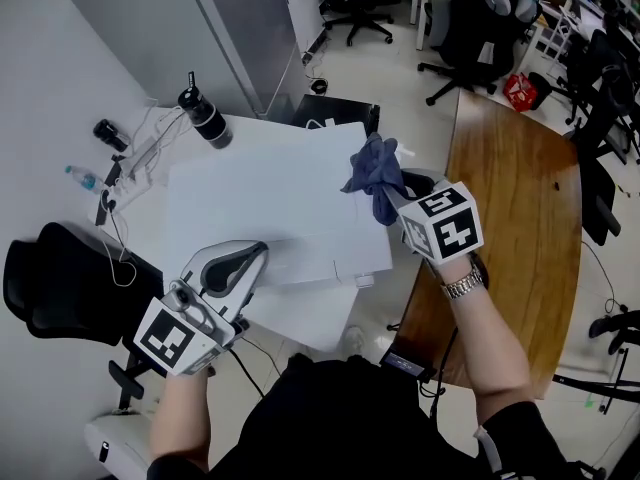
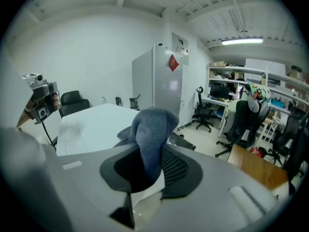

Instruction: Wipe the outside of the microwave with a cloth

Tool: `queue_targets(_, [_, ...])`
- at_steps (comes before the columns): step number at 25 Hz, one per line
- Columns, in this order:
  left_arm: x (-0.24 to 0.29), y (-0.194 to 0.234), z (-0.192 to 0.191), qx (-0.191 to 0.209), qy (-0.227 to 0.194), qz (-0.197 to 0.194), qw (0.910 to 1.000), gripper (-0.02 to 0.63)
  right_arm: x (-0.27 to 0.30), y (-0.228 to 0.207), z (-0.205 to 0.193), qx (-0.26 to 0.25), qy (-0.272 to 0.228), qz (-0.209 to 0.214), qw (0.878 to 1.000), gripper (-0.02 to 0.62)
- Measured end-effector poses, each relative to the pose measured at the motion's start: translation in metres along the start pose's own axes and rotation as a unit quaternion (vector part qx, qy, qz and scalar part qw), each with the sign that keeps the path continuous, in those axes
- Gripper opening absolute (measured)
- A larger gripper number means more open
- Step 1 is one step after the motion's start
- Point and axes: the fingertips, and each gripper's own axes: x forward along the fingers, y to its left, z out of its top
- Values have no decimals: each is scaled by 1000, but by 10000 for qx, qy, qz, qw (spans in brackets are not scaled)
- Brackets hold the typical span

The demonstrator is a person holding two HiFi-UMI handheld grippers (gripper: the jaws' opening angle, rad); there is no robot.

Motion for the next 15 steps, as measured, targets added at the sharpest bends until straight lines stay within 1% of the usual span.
queue_targets(4, [9, -9, -3, -35, 155, -13, 9999, 5, 2, -10, -15, 130, -29, 49, 9999, 100])
queue_targets(10, [17, -12, -3, 30, 159, 0, 9999, 5, 17, -14, -40, 352, -69, 153, 9992, 98])
queue_targets(15, [20, -13, -5, 16, 223, 37, 9997, 5, 32, -18, -64, 661, -210, 290, 9972, 98])
